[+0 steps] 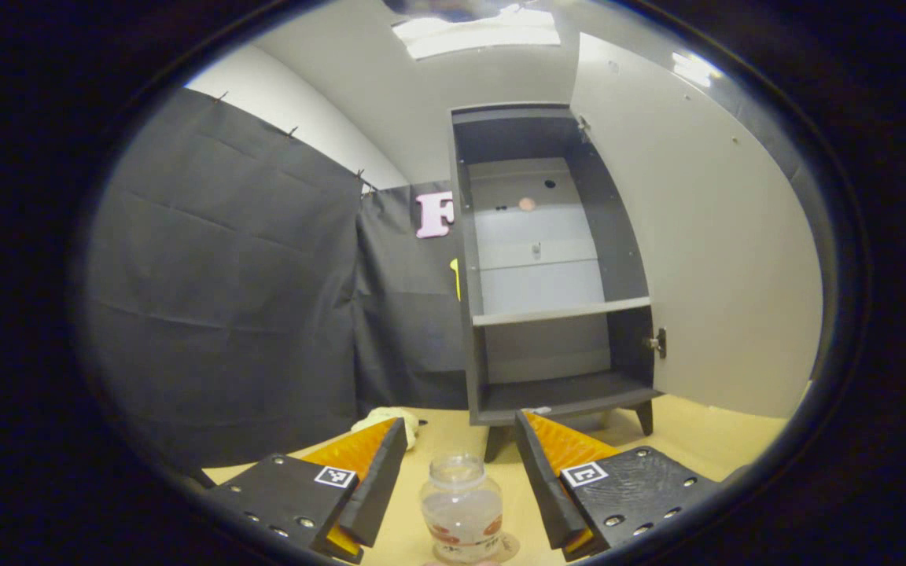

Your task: Open the cabinet door with the right hand, grasp the bottle in the cabinet with the left hand and place it on the coaster, then close the cabinet door with the right hand.

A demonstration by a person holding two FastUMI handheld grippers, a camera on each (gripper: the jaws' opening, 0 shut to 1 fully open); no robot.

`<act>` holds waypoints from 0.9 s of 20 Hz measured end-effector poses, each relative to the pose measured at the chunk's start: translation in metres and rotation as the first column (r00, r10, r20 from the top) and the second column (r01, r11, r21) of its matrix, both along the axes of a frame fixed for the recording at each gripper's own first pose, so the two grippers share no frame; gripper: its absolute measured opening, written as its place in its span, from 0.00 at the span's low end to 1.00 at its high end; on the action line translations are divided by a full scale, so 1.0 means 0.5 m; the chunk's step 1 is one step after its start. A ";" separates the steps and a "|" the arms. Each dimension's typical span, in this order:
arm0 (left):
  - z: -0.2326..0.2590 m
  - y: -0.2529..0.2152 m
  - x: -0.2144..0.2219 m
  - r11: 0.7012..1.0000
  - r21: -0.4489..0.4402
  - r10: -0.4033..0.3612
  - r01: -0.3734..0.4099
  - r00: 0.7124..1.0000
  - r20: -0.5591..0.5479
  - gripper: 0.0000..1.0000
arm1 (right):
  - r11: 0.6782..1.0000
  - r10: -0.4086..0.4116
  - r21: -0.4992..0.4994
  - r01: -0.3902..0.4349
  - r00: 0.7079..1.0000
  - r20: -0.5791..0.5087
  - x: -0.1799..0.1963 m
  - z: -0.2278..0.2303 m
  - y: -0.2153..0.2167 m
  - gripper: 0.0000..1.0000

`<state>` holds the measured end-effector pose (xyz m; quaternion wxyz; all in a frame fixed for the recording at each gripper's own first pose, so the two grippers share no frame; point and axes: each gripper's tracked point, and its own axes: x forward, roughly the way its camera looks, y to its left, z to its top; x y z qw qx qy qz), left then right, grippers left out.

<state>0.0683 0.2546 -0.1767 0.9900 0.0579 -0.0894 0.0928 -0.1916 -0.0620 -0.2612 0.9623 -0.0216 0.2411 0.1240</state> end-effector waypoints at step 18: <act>0.421 -0.212 -0.026 0.968 0.126 -0.219 0.217 0.976 0.006 0.79 | 0.965 -0.262 0.116 0.235 0.884 0.387 0.156 0.393 -0.225 0.89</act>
